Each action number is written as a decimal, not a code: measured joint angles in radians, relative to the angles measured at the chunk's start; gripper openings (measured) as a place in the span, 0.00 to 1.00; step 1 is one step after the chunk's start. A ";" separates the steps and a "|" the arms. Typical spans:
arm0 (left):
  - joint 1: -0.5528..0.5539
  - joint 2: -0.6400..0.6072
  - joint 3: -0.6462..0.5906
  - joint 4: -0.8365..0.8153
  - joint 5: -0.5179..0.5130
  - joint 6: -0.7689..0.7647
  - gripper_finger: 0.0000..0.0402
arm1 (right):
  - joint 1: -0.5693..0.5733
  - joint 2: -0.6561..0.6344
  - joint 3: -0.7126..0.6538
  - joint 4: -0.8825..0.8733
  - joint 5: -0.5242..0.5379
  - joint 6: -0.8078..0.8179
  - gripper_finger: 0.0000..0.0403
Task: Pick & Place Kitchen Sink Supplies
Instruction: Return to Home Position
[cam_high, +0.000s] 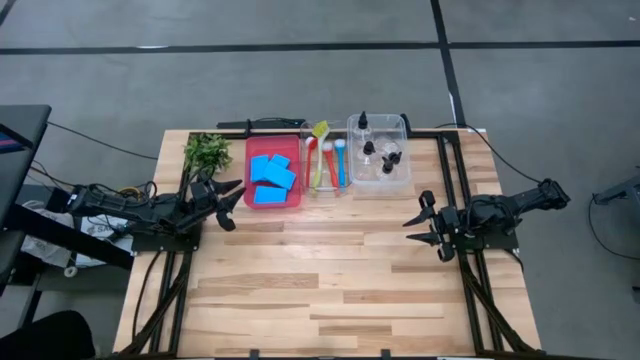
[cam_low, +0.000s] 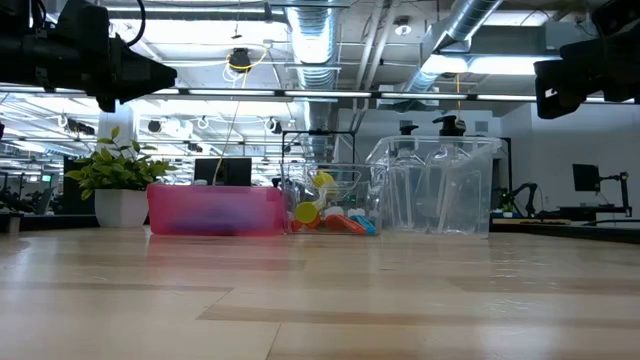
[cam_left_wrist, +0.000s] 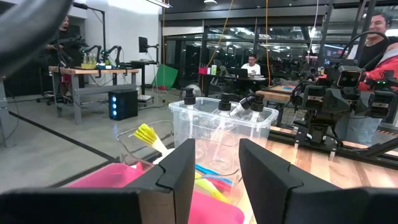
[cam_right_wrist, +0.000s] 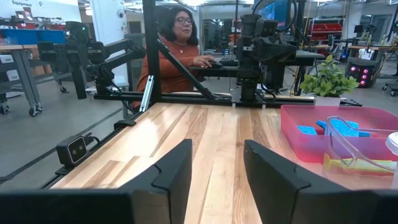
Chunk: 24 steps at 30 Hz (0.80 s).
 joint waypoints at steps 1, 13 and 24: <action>0.000 0.000 0.000 0.000 0.000 0.000 0.31 | 0.000 0.000 0.000 0.000 0.000 0.000 0.34; 0.000 0.000 0.000 0.000 0.000 0.000 0.31 | 0.000 0.000 0.000 0.000 0.000 0.000 0.34; 0.000 0.000 0.000 0.000 0.000 0.000 0.31 | 0.000 0.000 0.000 0.000 0.000 0.000 0.34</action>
